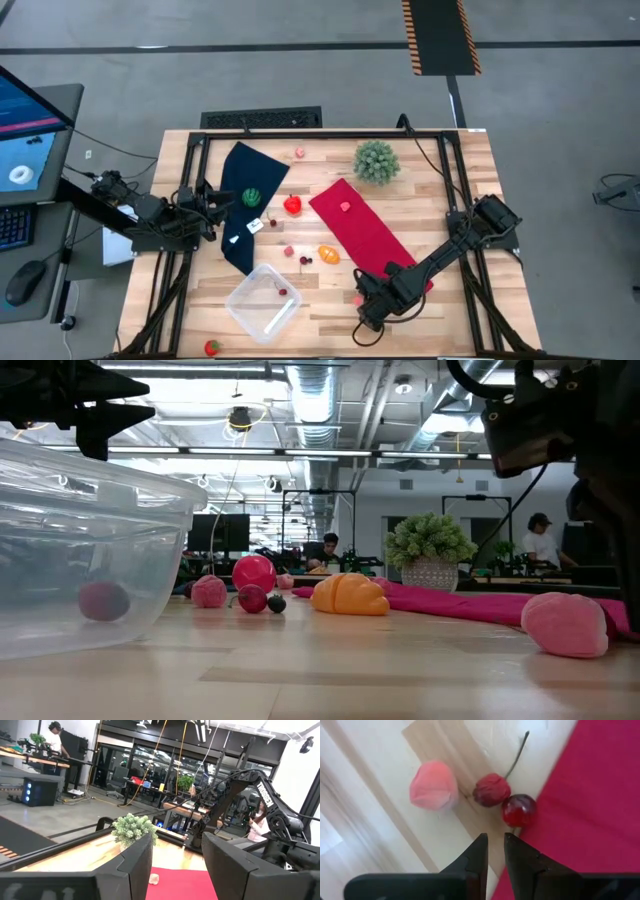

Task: Pick and placing Produce into tupperware
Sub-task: Put the cherry into the transparent bin

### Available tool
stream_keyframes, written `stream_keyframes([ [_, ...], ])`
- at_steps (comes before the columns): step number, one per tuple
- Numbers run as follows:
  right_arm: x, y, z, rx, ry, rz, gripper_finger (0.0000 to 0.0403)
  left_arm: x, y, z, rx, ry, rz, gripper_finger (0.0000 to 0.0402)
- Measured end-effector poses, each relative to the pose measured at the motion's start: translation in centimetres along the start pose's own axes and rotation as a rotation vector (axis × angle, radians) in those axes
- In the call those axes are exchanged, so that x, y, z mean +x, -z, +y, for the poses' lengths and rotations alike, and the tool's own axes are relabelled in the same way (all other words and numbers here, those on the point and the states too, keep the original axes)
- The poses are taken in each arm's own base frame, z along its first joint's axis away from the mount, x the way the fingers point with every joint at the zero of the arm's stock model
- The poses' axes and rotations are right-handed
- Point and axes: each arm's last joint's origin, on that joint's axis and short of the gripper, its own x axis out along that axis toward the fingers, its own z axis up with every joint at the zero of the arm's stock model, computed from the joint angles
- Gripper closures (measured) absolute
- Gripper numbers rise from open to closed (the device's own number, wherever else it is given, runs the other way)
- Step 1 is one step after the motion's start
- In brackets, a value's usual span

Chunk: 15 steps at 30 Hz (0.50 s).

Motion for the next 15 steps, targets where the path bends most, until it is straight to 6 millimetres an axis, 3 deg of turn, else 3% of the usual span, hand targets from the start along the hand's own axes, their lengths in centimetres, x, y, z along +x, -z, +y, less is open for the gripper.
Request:
stream_keyframes([
  [15, -0.06, 0.32, -0.36, 0.007, 0.036, 0.035, 0.0318, 0.00, 0.00, 0.00, -0.004, 0.000, 0.000, 0.0239],
])
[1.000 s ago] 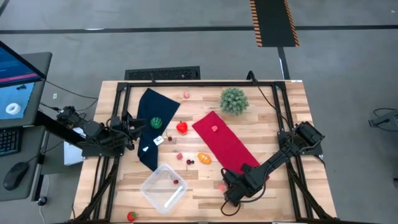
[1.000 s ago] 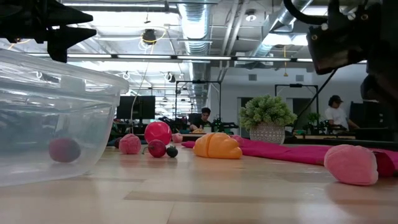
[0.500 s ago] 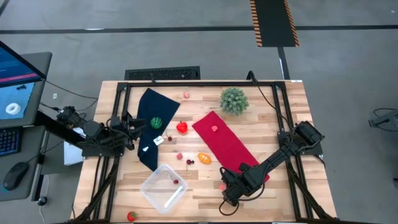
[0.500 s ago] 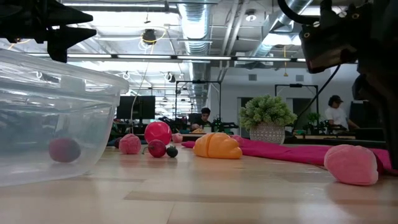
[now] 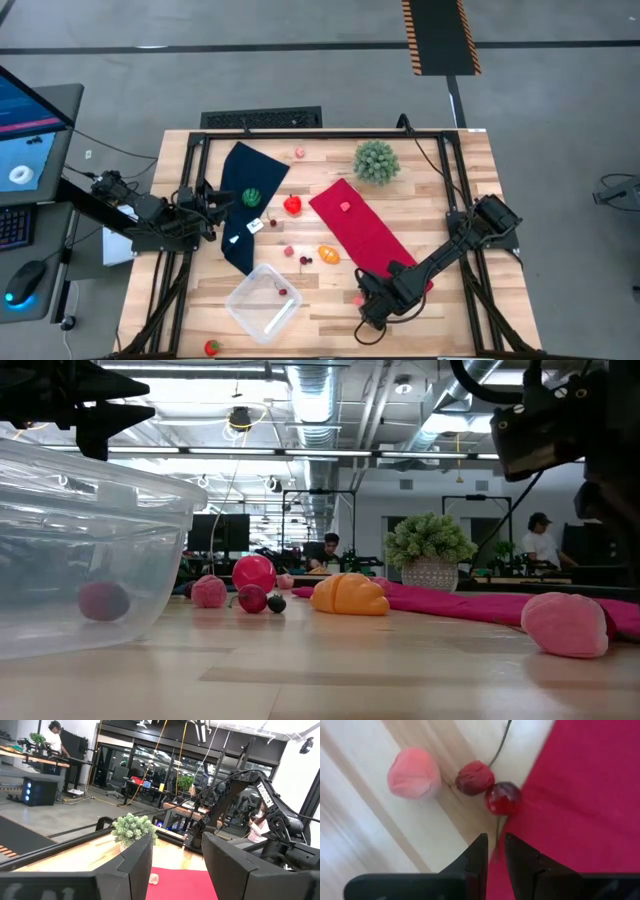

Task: Pick and placing Produce into tupperware
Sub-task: Put the cherry into the transparent bin

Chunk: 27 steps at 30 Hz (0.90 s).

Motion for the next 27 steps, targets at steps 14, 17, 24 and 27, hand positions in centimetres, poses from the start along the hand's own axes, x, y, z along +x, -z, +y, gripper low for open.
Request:
stream_keyframes([
  [14, -0.04, 0.49, 0.21, 0.014, -0.013, 0.030, 0.0328, 0.00, -0.02, 0.00, -0.001, 0.000, -0.001, 0.0239],
  [17, -0.04, 0.49, 0.21, 0.013, -0.013, 0.030, 0.0339, 0.00, -0.02, 0.00, -0.001, 0.000, -0.001, 0.0239],
  [24, -0.04, 0.52, 0.10, 0.017, -0.003, 0.034, 0.0383, 0.00, -0.01, 0.00, 0.000, 0.000, 0.000, 0.0239],
  [27, -0.04, 0.53, 0.10, 0.019, -0.002, 0.034, 0.0392, 0.00, -0.01, 0.00, -0.001, 0.000, 0.000, 0.0239],
])
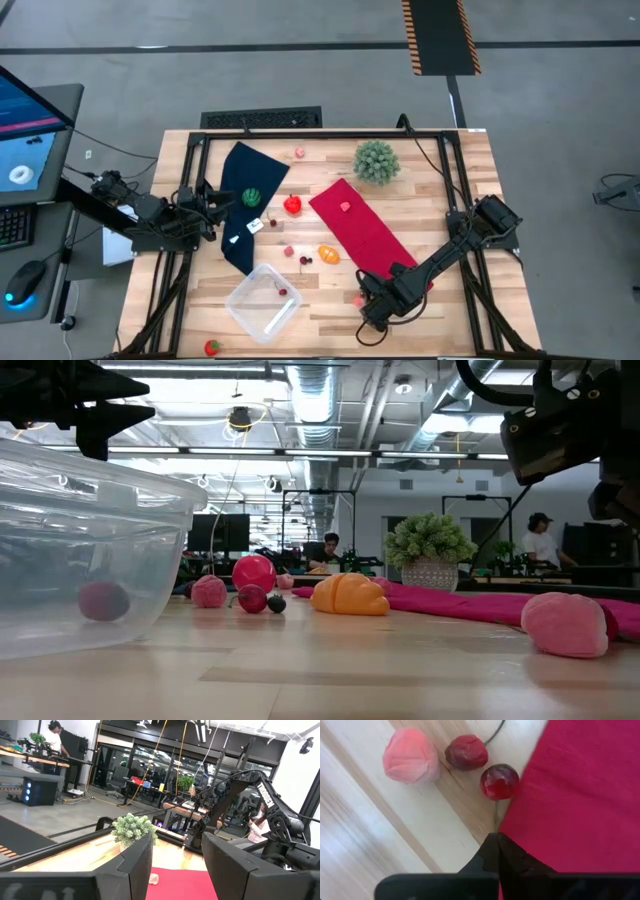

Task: Pick and placing Produce into tupperware
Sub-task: Put the cherry into the transparent bin

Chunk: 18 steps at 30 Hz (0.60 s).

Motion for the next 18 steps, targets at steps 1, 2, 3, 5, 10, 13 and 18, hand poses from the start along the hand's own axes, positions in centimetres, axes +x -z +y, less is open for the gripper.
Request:
stream_keyframes([
  [1, 0.0, 0.0, 0.0, 0.001, 0.000, 0.000, 0.0390, 0.0, 0.0, 0.0, 0.000, 0.000, 0.000, 0.0239],
  [2, 0.0, 0.0, 0.0, 0.003, 0.000, -0.001, 0.0386, 0.0, 0.0, 0.0, 0.000, 0.000, 0.000, 0.0239],
  [3, 0.0, -0.1, 0.0, 0.005, 0.001, -0.001, 0.0383, 0.0, 0.0, 0.0, 0.000, 0.000, 0.000, 0.0239],
  [5, 0.0, -0.3, -0.1, 0.014, 0.001, -0.002, 0.0382, 0.0, 0.0, 0.0, 0.000, 0.000, 0.000, 0.0239],
  [10, 0.0, -0.6, -0.2, 0.000, 0.003, -0.012, 0.0392, 0.0, 0.0, 0.0, 0.000, 0.000, 0.000, 0.0239],
  [13, 0.0, -0.8, -0.3, -0.007, 0.004, -0.013, 0.0387, 0.0, 0.0, 0.0, 0.000, -0.001, 0.000, 0.0239],
  [18, -0.1, -1.6, -0.6, -0.040, 0.023, -0.035, 0.0393, 0.0, 0.0, 0.0, 0.001, 0.000, 0.000, 0.0239],
])
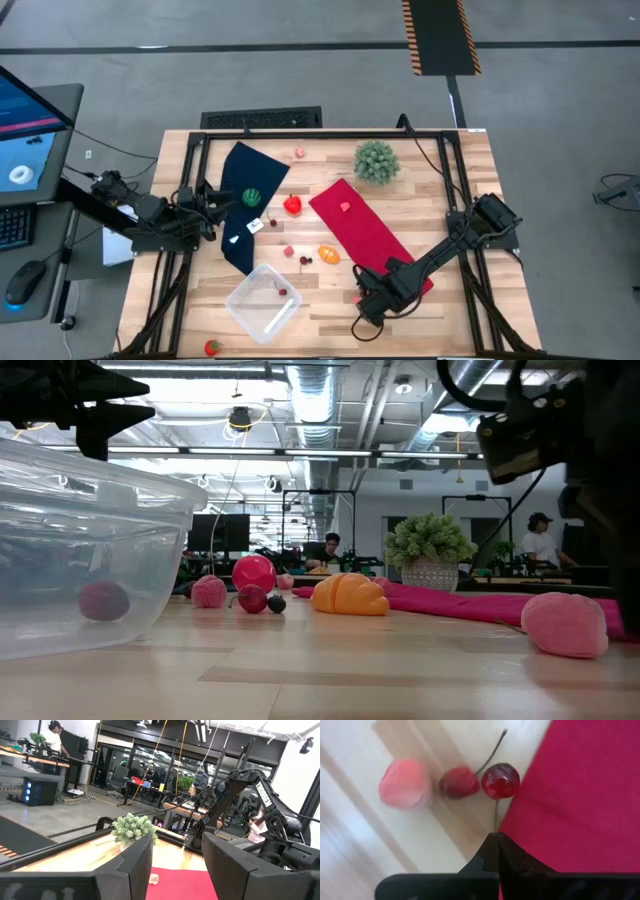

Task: Pick and placing Produce into tupperware
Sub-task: Put the cherry into the transparent bin

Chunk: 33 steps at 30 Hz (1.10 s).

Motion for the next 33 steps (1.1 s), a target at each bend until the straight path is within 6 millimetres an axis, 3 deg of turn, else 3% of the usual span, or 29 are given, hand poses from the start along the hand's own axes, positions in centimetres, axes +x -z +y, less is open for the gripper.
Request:
stream_keyframes([
  [8, -2.7, -0.8, 0.3, -0.050, 0.099, -0.046, 0.0391, 0.0, 0.0, 0.0, 0.000, 0.000, 0.000, 0.0239],
  [19, -6.3, -3.8, 1.8, -0.168, 0.119, -0.352, 0.0390, 0.0, 0.0, 0.0, 0.004, 0.000, 0.003, 0.0239],
  [33, -8.7, -8.3, 5.1, -0.409, -0.177, -0.760, 0.0392, 0.0, 0.1, -0.1, 0.009, 0.040, 0.012, 0.0239],
])
